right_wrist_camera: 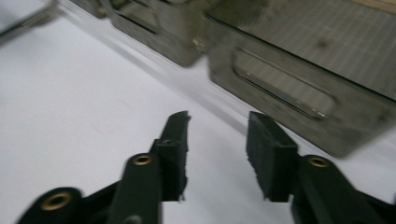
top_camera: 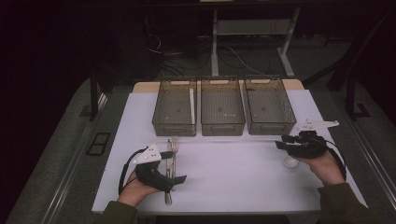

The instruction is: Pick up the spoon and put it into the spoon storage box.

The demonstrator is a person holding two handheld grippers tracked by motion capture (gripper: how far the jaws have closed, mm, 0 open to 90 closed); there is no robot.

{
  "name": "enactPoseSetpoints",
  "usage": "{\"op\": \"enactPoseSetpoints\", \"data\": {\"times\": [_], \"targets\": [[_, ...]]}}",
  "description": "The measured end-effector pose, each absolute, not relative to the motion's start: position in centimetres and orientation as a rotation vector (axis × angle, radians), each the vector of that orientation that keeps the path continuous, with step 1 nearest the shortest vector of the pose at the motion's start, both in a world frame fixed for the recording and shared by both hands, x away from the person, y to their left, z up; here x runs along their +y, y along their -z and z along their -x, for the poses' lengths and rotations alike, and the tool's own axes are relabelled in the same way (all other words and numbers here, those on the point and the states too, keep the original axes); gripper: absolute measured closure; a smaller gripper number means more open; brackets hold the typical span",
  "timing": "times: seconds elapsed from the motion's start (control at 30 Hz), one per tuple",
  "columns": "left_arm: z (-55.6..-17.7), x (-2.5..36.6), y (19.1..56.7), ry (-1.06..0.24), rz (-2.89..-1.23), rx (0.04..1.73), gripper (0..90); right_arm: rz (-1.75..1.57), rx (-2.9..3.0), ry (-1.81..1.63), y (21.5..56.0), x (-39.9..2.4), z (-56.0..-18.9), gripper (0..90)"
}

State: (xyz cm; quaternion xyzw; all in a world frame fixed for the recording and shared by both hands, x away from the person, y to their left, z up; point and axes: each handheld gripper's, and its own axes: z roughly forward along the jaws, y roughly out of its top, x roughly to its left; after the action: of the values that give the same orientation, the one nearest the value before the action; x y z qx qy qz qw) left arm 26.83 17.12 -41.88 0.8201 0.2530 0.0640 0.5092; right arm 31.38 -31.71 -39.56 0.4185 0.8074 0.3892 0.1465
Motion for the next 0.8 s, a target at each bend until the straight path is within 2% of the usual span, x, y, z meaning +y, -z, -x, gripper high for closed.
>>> {"op": "enactPoseSetpoints", "data": {"times": [0.43, 0.8], "targets": [[-26.9, 17.0, 41.9, -0.152, -1.978, 0.607, 0.0, -1.333, 2.283, -0.928, 41.5, -36.2, -32.8, 88.5], [-26.9, 17.0, 42.0, -0.146, -1.979, 0.611, 0.0, -1.444, 2.279, -0.804, 43.0, -37.9, -34.5, 89.7]]}}
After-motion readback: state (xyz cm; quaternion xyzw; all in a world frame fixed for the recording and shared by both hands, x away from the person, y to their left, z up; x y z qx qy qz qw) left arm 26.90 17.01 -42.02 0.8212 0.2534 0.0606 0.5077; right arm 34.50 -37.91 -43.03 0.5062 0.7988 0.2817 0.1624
